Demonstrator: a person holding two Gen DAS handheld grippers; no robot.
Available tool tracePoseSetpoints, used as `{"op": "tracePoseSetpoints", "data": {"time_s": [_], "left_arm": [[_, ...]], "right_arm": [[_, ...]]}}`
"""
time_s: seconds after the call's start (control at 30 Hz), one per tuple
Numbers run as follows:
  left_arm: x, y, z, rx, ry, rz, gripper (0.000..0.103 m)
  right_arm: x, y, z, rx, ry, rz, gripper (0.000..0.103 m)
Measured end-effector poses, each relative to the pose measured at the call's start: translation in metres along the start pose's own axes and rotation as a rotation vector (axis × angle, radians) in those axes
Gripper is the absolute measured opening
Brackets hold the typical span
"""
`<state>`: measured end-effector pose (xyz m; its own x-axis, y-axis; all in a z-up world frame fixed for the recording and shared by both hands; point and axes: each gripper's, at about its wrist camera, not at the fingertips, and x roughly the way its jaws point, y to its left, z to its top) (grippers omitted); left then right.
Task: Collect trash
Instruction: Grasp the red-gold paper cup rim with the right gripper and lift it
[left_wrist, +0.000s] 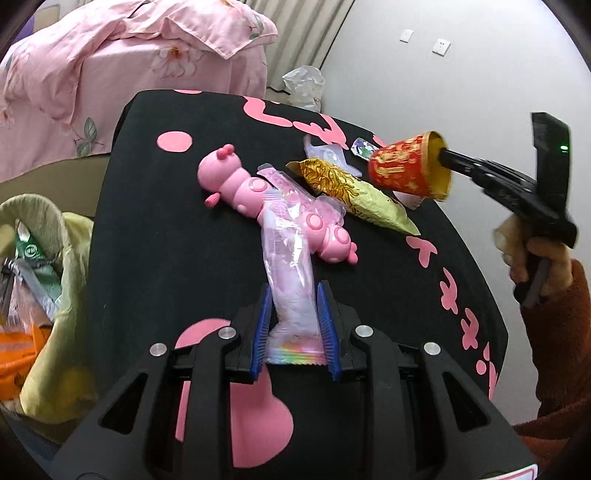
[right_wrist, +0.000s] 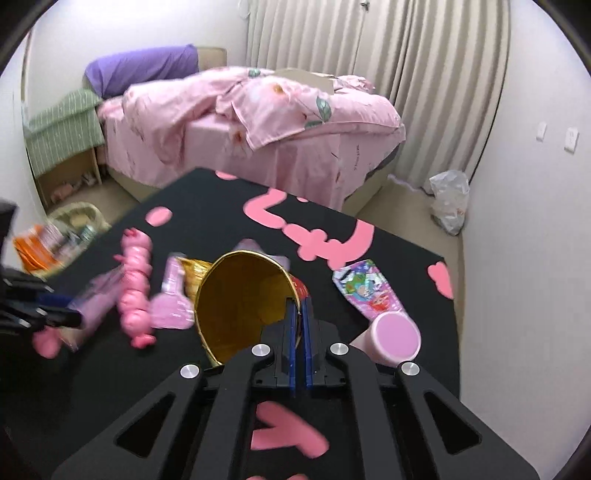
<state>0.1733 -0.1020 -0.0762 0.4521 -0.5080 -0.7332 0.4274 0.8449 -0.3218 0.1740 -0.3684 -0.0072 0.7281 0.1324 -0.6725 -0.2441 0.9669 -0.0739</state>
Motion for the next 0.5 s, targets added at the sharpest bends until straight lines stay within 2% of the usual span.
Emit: {"op": "tracePoseSetpoints", "data": {"time_s": [0.13,0.37,0.43,0.5], "left_arm": [[-0.012,-0.005,-0.003,0.013,-0.02,-0.008,0.025],[-0.017,-0.014,-0.003,0.033,-0.024,-0.014,0.027],[-0.016,-0.016,-0.002,0.031,-0.023,-0.009,0.028],[-0.016,-0.017,-0.002,0.03,-0.025,-0.001,0.034]], "right_arm": [[-0.018,-0.004,-0.008,0.09,0.037,0.101,0.006],[-0.027,-0.026,-0.032,0.194,0.148,0.199,0.006],[-0.023,-0.023,-0.038,0.177,0.167,0.181,0.006],[-0.021,-0.018,-0.041,0.164,0.161,0.188,0.007]]}}
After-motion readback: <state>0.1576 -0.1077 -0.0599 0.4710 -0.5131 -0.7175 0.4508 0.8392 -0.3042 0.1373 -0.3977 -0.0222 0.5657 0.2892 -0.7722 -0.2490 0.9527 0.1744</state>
